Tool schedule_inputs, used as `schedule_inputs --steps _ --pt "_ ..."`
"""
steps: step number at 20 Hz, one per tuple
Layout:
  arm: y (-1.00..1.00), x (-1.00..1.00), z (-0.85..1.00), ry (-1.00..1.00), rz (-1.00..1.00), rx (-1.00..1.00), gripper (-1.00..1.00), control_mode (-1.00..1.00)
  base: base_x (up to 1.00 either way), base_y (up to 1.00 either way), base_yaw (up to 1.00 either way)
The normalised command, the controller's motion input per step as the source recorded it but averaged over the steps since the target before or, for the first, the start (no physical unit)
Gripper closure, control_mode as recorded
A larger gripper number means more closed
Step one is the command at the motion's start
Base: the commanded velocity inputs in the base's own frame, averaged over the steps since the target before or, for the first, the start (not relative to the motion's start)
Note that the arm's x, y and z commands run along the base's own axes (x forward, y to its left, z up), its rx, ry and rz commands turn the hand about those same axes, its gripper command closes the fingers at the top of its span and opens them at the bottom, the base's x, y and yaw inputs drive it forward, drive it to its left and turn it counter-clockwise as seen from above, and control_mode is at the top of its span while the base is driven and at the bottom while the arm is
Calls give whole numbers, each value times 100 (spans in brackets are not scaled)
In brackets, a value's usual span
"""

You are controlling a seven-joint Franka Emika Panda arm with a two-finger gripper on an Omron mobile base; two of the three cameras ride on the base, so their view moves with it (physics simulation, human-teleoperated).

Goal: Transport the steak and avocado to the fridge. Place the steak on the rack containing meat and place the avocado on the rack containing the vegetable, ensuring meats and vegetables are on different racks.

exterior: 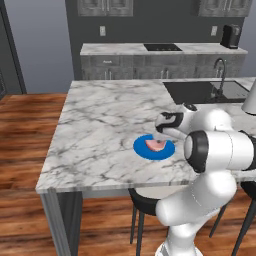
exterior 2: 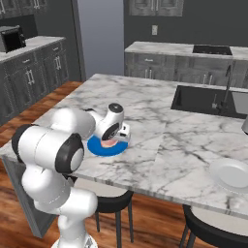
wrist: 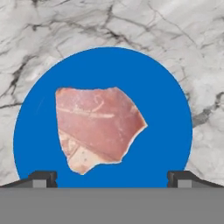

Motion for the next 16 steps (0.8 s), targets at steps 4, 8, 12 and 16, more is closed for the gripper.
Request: schedule_inputs --steps 4,8,12,16 --pt "-2 39 -21 0 0 2 -100 -100 0 0 0" --pt "-8 27 -23 0 0 3 -100 -100 0 0 0" --pt "-6 11 -20 0 0 4 -100 -100 0 0 0" --pt "0 0 -16 0 0 0 -100 -100 0 0 0"
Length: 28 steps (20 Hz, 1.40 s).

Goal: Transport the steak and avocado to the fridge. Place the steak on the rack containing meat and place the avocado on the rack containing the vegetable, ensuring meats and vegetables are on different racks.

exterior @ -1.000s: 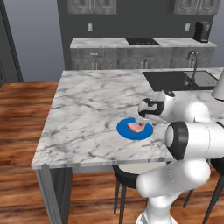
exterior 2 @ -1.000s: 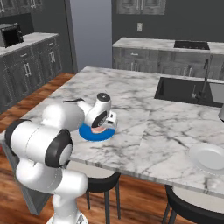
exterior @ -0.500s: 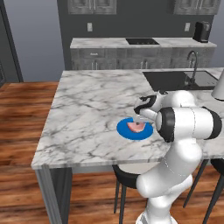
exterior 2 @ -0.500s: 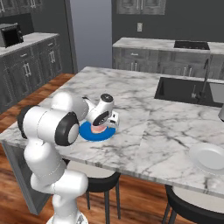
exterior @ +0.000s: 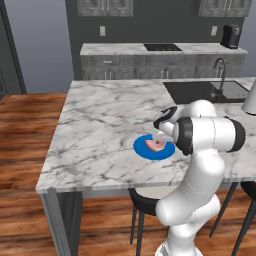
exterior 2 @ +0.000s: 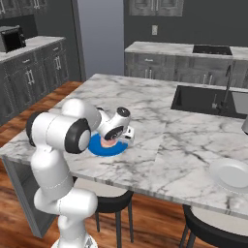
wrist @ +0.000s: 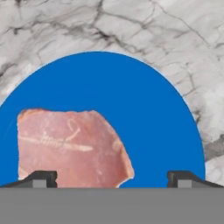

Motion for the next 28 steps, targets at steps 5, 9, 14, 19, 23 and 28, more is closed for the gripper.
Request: schedule_inputs --steps 5,9,14,19,23,28 --pt "0 10 -27 0 -1 1 -100 -100 0 0 0" --pt "8 18 -28 0 -3 0 -100 -100 0 0 0" --pt "38 10 -20 -2 -5 0 100 -100 0 0 0" --pt "58 -5 -10 -3 -6 0 100 -100 0 0 0" --pt "47 -4 -16 0 -6 0 100 -100 0 0 0" --pt "13 -21 -8 -2 -7 2 100 -100 0 0 0"
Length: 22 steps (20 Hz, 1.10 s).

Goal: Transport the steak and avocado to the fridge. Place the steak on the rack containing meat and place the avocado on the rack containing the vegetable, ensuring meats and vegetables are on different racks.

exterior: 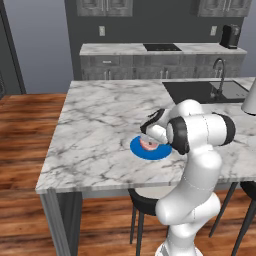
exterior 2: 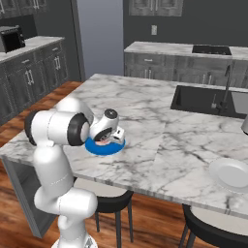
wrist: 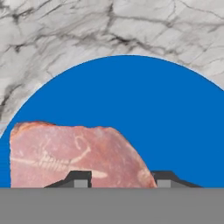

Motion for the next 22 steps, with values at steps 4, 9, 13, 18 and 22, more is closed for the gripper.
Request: schedule_inputs --steps 4,9,13,18,22 --pt "-9 -69 64 -18 -19 8 100 -100 0 0 0" --pt "0 -58 84 -17 -25 4 100 -100 0 0 0" --pt "0 -49 100 -5 -31 0 100 -100 0 0 0" --pt "0 -21 100 4 -30 0 100 -100 0 0 0" --pt "0 -9 100 19 -13 9 100 -100 0 0 0"
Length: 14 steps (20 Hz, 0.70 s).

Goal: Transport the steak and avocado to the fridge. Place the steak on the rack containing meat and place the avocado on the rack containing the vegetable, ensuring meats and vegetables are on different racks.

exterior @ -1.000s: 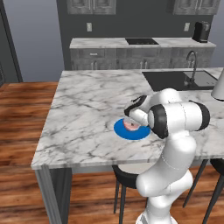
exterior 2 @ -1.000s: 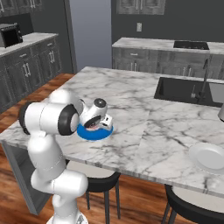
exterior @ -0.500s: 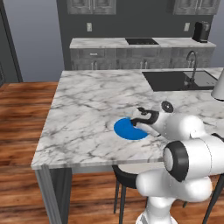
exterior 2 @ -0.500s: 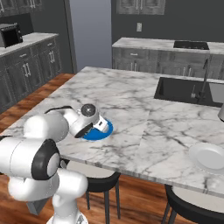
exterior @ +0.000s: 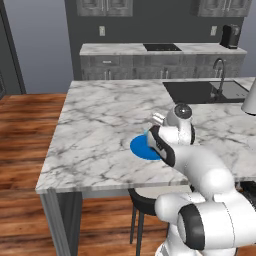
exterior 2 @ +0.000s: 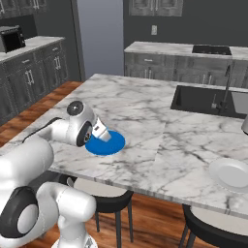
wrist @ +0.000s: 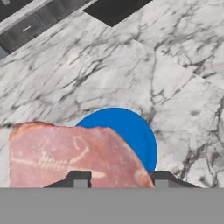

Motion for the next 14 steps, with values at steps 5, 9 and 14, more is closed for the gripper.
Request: schedule_inputs --steps 5,9,14 --pt "-2 -26 100 5 -1 7 100 -100 0 0 0" --pt "-3 -42 58 -31 -12 0 100 -100 0 0 0" --pt "0 -28 43 -18 -27 1 100 -100 0 0 0"
